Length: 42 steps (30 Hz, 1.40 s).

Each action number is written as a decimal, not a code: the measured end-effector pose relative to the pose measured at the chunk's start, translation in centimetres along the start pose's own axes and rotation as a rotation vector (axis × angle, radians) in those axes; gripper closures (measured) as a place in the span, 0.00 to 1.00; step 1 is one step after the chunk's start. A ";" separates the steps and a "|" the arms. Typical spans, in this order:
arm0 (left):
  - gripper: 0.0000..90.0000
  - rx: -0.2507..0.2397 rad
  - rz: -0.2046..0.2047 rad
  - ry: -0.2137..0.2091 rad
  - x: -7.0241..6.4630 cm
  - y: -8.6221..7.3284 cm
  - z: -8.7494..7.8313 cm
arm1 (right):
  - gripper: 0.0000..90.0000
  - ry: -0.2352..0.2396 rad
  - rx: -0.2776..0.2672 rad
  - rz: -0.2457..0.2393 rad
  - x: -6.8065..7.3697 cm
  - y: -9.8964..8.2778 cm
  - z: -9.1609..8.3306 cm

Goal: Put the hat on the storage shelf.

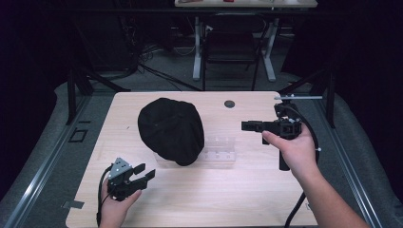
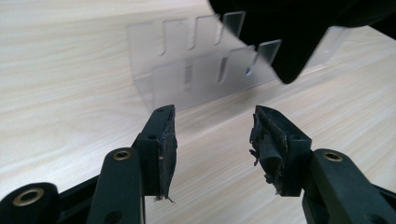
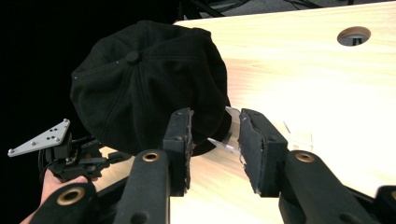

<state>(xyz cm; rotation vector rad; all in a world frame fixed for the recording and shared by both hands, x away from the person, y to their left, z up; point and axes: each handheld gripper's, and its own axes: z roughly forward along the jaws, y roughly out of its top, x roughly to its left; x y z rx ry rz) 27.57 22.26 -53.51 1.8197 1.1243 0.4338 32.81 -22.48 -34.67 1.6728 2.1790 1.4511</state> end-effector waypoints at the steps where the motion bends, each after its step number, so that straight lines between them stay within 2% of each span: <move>1: 0.54 0.001 -0.006 0.002 0.1 -0.2 0.1 | 0.71 0.000 0.000 0.001 -0.2 -0.2 -0.1; 10: 0.51 0.016 0.006 0.012 0.8 -0.7 0.4 | 0.70 -0.041 -0.006 0.004 -1.8 -2.5 -0.6; 13: 0.51 0.028 0.029 0.021 0.8 -0.9 0.5 | 0.69 -0.038 0.007 0.015 -2.4 -3.6 -0.7; 14: 0.51 0.028 0.031 0.022 0.8 -0.9 0.6 | 0.69 -0.030 -0.008 0.014 -2.6 -4.0 -0.7; 17: 0.51 0.028 0.030 0.026 0.8 -1.1 0.7 | 0.69 -0.014 -0.007 0.029 -3.1 -5.1 -0.7; 23: 0.49 0.019 0.037 0.022 0.8 -1.3 0.7 | 0.65 -0.085 -0.032 -0.024 -3.9 -7.8 -0.1; 29: 0.46 0.027 0.039 0.029 0.9 -1.4 1.0 | 0.55 -0.104 -0.090 -0.038 -4.9 -10.4 0.3; 35: 0.45 0.030 0.045 0.029 1.0 -1.5 1.1 | 0.49 -0.183 -0.114 -0.105 -6.0 -13.2 1.2; 42: 0.44 0.034 0.037 0.027 1.0 -1.5 1.1 | 0.42 -0.214 -0.165 -0.126 -7.1 -15.8 2.2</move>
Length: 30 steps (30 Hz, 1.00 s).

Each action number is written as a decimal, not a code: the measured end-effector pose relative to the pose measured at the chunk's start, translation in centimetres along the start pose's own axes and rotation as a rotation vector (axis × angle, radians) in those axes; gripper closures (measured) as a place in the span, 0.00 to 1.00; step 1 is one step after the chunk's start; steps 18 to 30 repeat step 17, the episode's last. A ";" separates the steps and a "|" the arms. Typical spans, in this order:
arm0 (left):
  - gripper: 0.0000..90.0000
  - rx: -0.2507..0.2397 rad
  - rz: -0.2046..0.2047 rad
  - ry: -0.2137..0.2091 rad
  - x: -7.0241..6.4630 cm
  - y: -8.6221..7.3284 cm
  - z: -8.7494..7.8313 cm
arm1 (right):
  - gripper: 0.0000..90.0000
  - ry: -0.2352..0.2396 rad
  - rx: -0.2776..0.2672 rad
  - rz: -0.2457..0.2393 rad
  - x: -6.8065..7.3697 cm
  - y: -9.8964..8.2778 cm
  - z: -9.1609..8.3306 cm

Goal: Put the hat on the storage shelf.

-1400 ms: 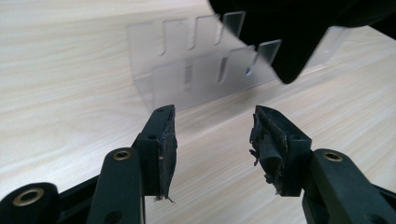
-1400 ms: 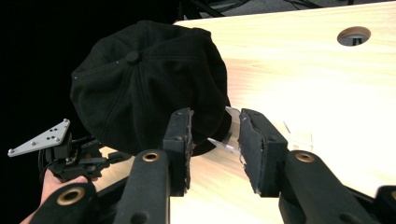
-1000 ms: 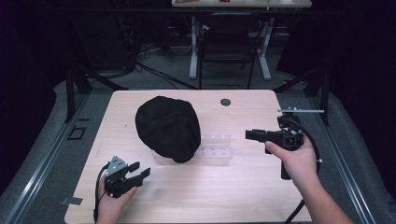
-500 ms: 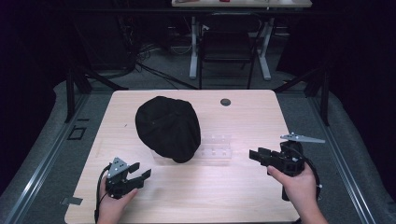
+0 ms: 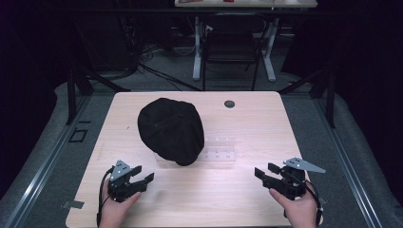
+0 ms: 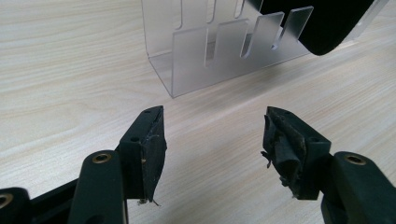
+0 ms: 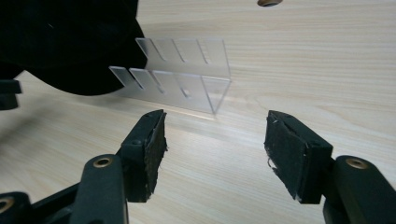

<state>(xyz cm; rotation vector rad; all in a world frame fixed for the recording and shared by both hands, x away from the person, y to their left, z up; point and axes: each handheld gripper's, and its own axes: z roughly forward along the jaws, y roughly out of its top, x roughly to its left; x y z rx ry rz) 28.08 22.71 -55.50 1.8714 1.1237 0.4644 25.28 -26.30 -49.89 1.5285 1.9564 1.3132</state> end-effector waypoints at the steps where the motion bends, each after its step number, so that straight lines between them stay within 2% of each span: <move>1: 0.44 0.000 0.002 -0.002 0.0 0.0 0.0 | 0.42 -0.008 -0.003 -0.005 -0.1 -0.2 0.1; 4: 0.44 0.000 0.001 -0.008 0.0 0.0 0.0 | 0.41 -0.037 -0.019 -0.023 -0.3 -1.2 0.4; 5: 0.44 0.002 -0.001 -0.010 0.0 0.0 0.1 | 0.39 -0.024 -0.016 -0.020 -0.5 -1.3 0.5; 7: 0.44 0.004 -0.001 -0.012 0.0 -0.1 0.1 | 0.42 -0.010 0.008 -0.001 -0.8 -1.9 0.9; 8: 0.44 0.002 -0.003 -0.016 -0.1 -0.1 0.2 | 0.45 -0.016 0.003 -0.009 -0.8 -2.2 1.0; 9: 0.44 0.007 -0.001 -0.017 -0.1 -0.1 0.1 | 0.45 -0.036 -0.009 -0.049 -0.8 -2.5 1.1; 11: 0.44 0.003 0.002 -0.021 -0.2 -0.1 0.2 | 0.45 -0.045 -0.006 -0.059 -0.9 -2.8 1.2; 16: 0.44 0.000 0.016 -0.031 -0.5 0.0 0.3 | 0.44 -0.039 -0.022 -0.025 -1.3 -3.7 1.4; 30: 0.44 0.003 0.020 -0.035 -0.7 0.0 0.3 | 0.44 -0.034 -0.017 -0.025 -1.4 -3.9 1.4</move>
